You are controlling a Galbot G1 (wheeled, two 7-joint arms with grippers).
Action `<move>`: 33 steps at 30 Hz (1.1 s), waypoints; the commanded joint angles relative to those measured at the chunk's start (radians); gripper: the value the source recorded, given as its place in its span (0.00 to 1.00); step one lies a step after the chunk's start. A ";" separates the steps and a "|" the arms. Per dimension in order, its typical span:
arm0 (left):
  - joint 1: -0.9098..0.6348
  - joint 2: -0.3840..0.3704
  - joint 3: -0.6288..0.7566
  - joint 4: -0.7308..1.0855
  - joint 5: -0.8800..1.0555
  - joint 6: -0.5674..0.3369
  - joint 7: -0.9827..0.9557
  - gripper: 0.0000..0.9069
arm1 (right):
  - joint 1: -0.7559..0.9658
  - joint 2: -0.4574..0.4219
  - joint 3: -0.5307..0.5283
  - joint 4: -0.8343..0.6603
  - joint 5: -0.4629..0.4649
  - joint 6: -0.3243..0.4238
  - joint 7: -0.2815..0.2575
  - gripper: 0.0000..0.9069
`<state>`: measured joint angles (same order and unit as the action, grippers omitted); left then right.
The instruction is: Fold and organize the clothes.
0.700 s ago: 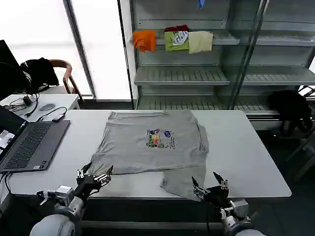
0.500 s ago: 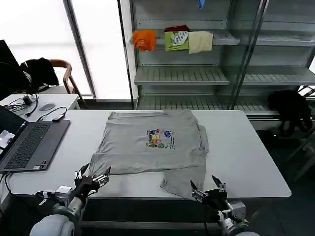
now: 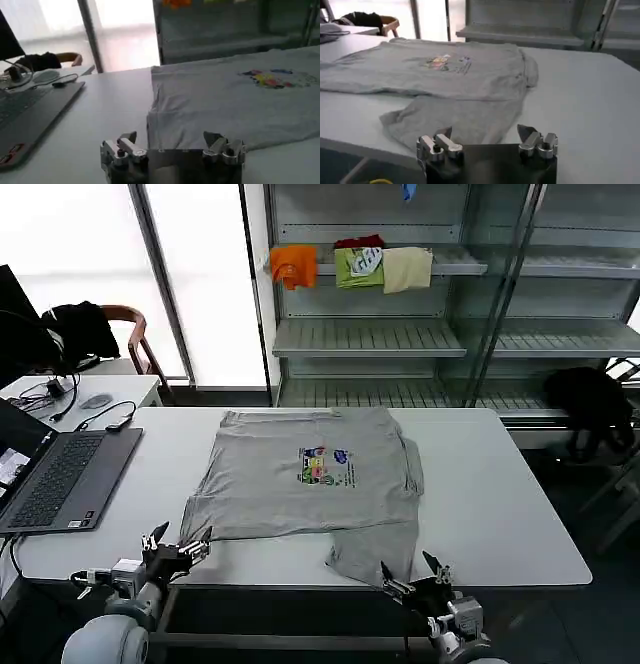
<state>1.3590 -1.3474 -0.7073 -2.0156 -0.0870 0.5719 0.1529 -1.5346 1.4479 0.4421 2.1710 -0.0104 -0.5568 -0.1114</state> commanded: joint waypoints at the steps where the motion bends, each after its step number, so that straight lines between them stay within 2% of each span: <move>1: -0.007 0.011 -0.011 0.047 -0.002 0.000 -0.003 0.64 | -0.002 0.003 -0.006 -0.029 -0.019 -0.001 0.000 0.67; 2: -0.008 0.012 -0.012 0.050 -0.004 0.000 -0.003 0.57 | -0.002 0.003 -0.006 -0.030 -0.020 -0.001 0.000 0.63; 3: -0.010 0.012 -0.016 0.054 -0.005 -0.001 -0.003 0.56 | -0.002 0.004 -0.007 -0.031 -0.023 0.000 0.000 0.61; 4: -0.010 0.012 -0.018 0.059 -0.011 -0.001 -0.003 0.51 | -0.003 0.005 -0.006 -0.032 -0.028 0.000 -0.002 0.52; 5: -0.009 0.013 -0.019 0.060 -0.016 -0.001 -0.003 0.48 | -0.004 0.005 -0.006 -0.032 -0.030 0.001 -0.004 0.52; 6: -0.005 0.015 -0.019 0.059 -0.020 -0.002 -0.001 0.40 | -0.005 0.005 -0.006 -0.031 -0.032 0.001 -0.005 0.38; 9: 0.011 0.016 -0.014 0.055 -0.027 -0.009 0.001 0.26 | -0.010 0.004 -0.005 -0.029 -0.037 0.001 -0.008 0.20; 10: 0.015 0.017 -0.011 0.055 -0.030 -0.013 0.004 0.20 | -0.011 0.004 -0.005 -0.028 -0.037 0.002 -0.008 0.10; 12: 0.021 0.016 -0.008 0.053 -0.034 -0.016 0.007 0.09 | -0.014 0.006 -0.005 -0.026 -0.040 0.003 -0.010 0.01; 16: 0.028 0.013 -0.005 0.052 -0.035 -0.019 0.016 0.01 | -0.018 0.005 -0.004 -0.020 -0.039 0.013 -0.010 0.00; 24: 0.031 0.009 -0.001 0.049 -0.046 -0.016 0.044 0.01 | -0.026 0.001 0.002 -0.010 -0.021 0.032 -0.009 0.00; 30: 0.002 0.004 -0.010 0.032 -0.178 -0.051 0.035 0.01 | -0.008 0.016 0.014 0.006 0.070 0.101 0.017 0.00; 33: -0.024 0.002 -0.016 0.017 -0.220 -0.066 0.035 0.00 | 0.012 0.027 0.023 0.022 0.101 0.105 0.015 0.00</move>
<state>1.3734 -1.3457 -0.7154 -1.9760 -0.1675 0.5398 0.1854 -1.5342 1.4712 0.4632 2.1821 0.0320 -0.4878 -0.1047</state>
